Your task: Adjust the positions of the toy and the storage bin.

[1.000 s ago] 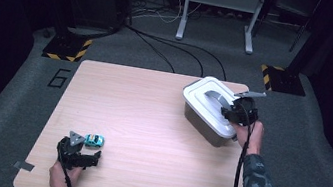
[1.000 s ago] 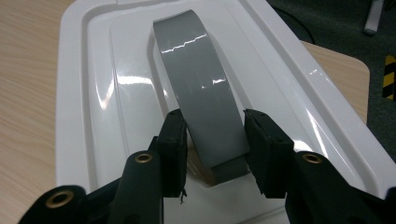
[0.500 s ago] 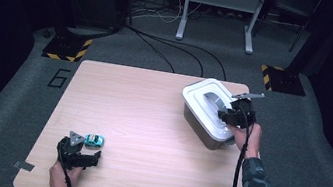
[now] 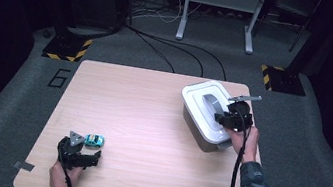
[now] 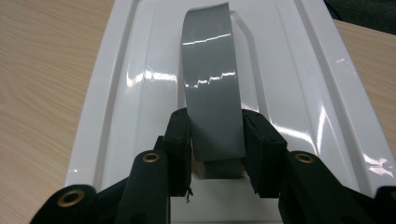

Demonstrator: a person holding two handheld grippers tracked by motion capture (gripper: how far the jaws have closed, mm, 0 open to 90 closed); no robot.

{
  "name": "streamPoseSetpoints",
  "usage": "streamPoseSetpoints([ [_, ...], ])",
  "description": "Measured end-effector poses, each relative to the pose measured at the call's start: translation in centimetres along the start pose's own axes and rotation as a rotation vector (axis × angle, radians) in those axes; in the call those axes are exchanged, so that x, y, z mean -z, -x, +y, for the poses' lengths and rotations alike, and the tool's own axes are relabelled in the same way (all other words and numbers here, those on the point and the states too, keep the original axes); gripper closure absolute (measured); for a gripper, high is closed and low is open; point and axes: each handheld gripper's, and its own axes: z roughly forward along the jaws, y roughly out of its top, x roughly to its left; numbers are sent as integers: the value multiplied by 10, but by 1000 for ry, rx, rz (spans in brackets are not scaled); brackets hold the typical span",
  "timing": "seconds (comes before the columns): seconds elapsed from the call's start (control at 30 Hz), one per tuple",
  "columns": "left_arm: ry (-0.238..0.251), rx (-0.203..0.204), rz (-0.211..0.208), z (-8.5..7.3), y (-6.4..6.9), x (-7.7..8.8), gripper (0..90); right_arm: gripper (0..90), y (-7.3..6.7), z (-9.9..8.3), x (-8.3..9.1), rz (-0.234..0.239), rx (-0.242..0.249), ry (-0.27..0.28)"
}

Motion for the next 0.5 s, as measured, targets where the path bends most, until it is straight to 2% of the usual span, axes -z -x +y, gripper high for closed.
streamPoseSetpoints([
  [0.23, -1, -7, 1, 0, 0, 0, 24, 659, -7, -1, 1, 31, 16, -12],
  [0.27, -1, -6, 0, 0, 0, 0, 24, 660, -9, -1, 1, 33, 7, -15],
  [0.37, -1, -8, 0, 0, 0, 0, 24, 664, -13, -1, 1, 40, 23, -13],
  [0.43, 1, -6, 1, 0, 0, 0, 24, 667, -16, -2, 1, 41, 12, -13],
  [0.5, 8, 0, 1, 0, 0, 0, 24, 670, -18, -3, 1, 45, 28, -8],
])
